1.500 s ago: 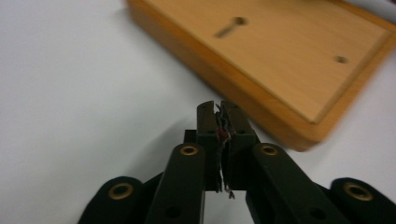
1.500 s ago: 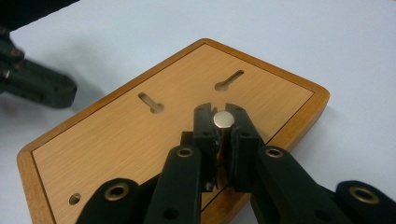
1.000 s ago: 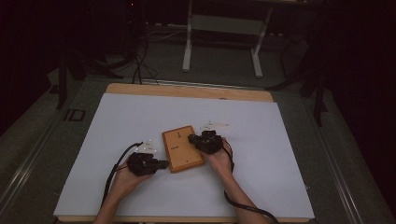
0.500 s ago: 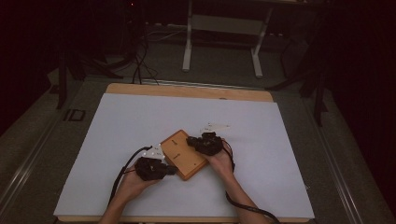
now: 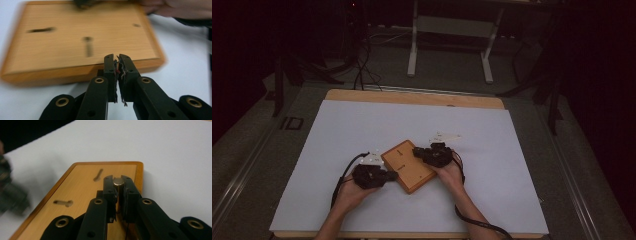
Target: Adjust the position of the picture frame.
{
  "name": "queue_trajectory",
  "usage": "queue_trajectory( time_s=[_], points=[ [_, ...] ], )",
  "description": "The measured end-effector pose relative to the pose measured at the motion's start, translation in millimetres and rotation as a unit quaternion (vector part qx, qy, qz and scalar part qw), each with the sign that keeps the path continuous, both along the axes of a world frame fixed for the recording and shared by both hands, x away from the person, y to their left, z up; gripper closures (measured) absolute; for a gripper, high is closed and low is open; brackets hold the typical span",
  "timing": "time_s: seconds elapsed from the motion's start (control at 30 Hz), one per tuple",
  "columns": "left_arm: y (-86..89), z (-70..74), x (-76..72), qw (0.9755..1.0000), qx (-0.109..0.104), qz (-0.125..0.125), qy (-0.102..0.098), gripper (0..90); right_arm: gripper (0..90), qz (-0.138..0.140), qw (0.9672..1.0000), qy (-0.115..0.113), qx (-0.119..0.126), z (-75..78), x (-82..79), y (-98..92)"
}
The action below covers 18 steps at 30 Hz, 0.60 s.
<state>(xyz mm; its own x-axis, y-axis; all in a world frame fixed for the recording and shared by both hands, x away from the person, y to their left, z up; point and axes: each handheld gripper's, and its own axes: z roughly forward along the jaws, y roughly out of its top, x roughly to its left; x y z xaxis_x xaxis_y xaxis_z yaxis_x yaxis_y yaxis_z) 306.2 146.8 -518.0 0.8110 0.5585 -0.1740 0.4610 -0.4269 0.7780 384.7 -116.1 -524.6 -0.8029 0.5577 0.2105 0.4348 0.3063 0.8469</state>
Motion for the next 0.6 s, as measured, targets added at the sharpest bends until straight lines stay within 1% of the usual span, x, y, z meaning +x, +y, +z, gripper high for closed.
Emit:
queue_trajectory(
  time_s=[0.03,0.07,0.1,0.17,0.23,0.3,0.4,0.43,0.47,0.5,0.6],
  points=[
    [0.0,0.0,0.0,1.0,0.0,0.0,0.0,84.8,83.9,0.0,1.0,0.0,0.0,0.0,0.0,0.0],
    [12.1,0.5,4.6,0.9996,-0.012,0.026,0.002,84.8,84.0,0.001,1.0,0.001,0.004,-0.5,0.0,-0.8],
    [15.8,0.5,6.0,0.9993,-0.015,0.034,0.003,84.6,83.9,0.002,1.0,-0.001,0.008,-1.1,-0.2,-0.9],
    [23.1,-0.1,9.1,0.9988,-0.02,0.045,0.007,84.6,84.0,0.003,1.0,-0.002,0.007,-1.5,0.2,-0.3],
    [25.0,-1.6,10.7,0.9987,-0.02,0.045,0.013,84.8,84.0,0.005,1.0,-0.001,0.006,-2.1,0.7,-0.1],
    [21.8,-3.2,10.9,0.9991,-0.014,0.036,0.018,85.2,84.0,0.005,1.0,0.0,0.006,-1.8,0.8,0.1],
    [12.1,-4.6,9.2,0.9997,-0.005,0.01,0.021,86.3,83.9,0.001,1.0,0.004,0.003,-1.0,1.2,0.8],
    [12.1,-4.6,9.2,0.9997,-0.005,0.01,0.021,87.5,83.9,0.001,1.0,0.004,0.003,-1.0,1.2,0.8],
    [2.5,-5.6,6.4,0.9997,0.004,-0.014,0.022,87.5,83.7,0.001,1.0,0.003,0.001,-0.8,1.3,1.0],
    [-1.4,-6.2,5.1,0.9995,0.007,-0.021,0.023,87.5,83.2,-0.008,0.9999,0.002,-0.013,0.2,1.8,1.8],
    [-13.1,-9.2,3.1,0.999,0.016,-0.033,0.024,87.5,82.6,-0.019,0.9995,0.006,-0.024,0.7,3.0,1.7]
  ],
)
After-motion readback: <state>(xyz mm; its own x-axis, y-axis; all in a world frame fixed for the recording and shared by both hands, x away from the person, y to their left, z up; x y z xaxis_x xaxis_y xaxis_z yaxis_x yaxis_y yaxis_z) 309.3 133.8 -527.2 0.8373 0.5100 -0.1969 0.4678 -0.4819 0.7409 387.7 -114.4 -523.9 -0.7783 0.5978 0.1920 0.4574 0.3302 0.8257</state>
